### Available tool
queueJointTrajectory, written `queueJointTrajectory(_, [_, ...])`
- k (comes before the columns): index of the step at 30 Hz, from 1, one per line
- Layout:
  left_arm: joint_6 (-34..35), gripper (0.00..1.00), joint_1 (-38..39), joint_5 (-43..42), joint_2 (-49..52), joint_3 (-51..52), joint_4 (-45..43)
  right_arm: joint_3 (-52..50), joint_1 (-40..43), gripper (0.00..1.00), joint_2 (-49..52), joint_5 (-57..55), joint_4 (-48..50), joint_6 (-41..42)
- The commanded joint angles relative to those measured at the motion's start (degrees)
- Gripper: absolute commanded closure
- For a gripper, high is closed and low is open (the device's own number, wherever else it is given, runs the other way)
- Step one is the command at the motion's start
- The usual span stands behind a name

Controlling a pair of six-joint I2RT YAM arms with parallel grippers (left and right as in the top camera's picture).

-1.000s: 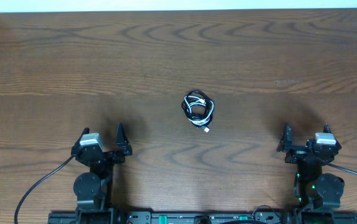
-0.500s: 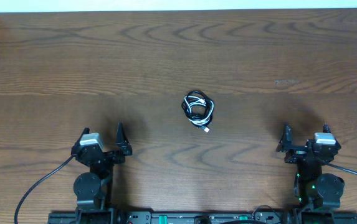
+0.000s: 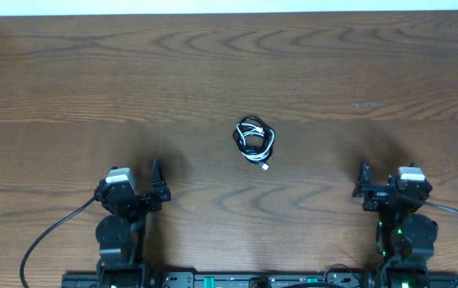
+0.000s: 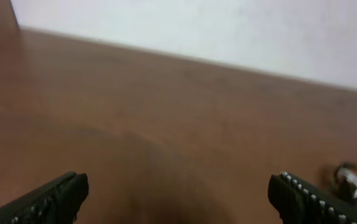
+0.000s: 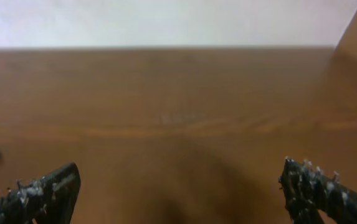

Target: Untangle cables

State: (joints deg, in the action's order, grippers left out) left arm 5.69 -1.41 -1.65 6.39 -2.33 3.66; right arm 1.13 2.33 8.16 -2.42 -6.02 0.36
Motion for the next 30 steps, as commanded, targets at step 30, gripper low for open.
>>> queueJointTrajectory(30, [-1.0,0.03,5.1,-10.1,61.5,-53.7,34.4,30.2,-0.2,0.01,36.5,4.8,-28.2,2.6])
